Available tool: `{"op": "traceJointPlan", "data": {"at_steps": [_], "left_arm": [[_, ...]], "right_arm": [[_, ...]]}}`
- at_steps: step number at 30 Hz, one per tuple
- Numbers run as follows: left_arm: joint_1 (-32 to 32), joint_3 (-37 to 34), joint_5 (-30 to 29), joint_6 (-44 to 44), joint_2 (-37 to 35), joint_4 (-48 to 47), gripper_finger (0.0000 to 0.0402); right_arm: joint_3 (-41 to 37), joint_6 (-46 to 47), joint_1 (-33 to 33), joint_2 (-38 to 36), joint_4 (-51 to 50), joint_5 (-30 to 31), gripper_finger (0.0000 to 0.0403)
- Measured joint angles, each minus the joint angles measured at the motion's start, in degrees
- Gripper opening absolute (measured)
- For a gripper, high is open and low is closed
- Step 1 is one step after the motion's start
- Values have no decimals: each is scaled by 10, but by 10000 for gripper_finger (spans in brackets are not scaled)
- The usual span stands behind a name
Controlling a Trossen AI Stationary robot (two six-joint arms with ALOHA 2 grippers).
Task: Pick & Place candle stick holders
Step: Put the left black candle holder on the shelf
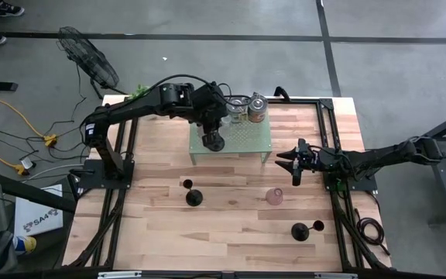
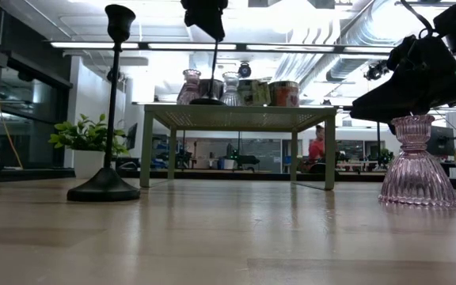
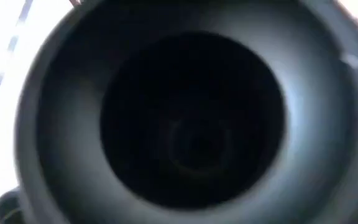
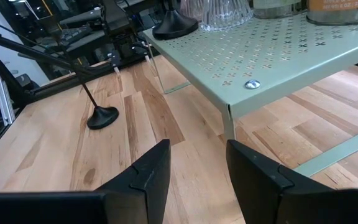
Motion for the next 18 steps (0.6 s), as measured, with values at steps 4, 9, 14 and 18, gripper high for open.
{"op": "traceJointPlan", "data": {"at_steps": [4,9,14,18], "left_arm": [[0,0,0,4,0,-9,95],[0,0,0,5,0,-19,124],[0,0,0,5,0,-32,156],[0,0,-1,5,0,-41,172]], "right_arm": [[0,0,0,0,0,0,148],[0,0,0,0,0,0,148],[0,0,0,0,0,0,148],[0,0,0,0,0,0,148]]}}
